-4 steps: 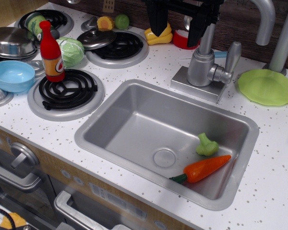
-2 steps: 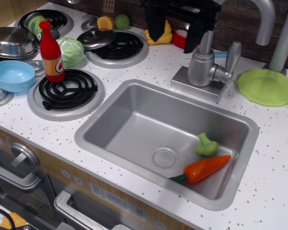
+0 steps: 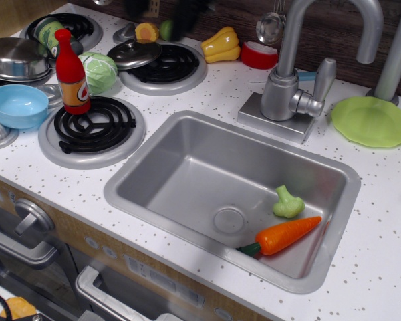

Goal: Put red bottle in sink

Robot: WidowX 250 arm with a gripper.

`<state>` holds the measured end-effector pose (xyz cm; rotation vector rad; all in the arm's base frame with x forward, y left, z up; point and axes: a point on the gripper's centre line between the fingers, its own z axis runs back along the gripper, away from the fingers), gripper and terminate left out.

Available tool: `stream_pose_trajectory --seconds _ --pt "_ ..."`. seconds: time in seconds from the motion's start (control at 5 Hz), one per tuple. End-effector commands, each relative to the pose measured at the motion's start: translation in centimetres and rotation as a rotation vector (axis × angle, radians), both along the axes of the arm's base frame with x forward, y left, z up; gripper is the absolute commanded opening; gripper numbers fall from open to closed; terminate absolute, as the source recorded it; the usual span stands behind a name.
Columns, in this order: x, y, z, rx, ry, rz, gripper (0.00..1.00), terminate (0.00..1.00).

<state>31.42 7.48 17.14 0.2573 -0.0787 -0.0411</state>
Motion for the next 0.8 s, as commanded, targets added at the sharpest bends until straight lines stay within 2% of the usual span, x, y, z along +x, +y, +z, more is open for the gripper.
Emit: stream_pose_trajectory --seconds 0.0,0.2,0.4,0.6 --pt "-0.8 6.7 1.2 0.075 -0.082 -0.061 1.0 0.0" --pt "-0.5 9.7 0.6 0.082 -0.096 -0.119 1.0 0.0" --pt "-0.4 11.8 -0.4 0.034 -0.095 -0.142 1.0 0.0" --pt "-0.6 12.2 -2.1 0.001 -0.119 -0.157 1.0 0.0"
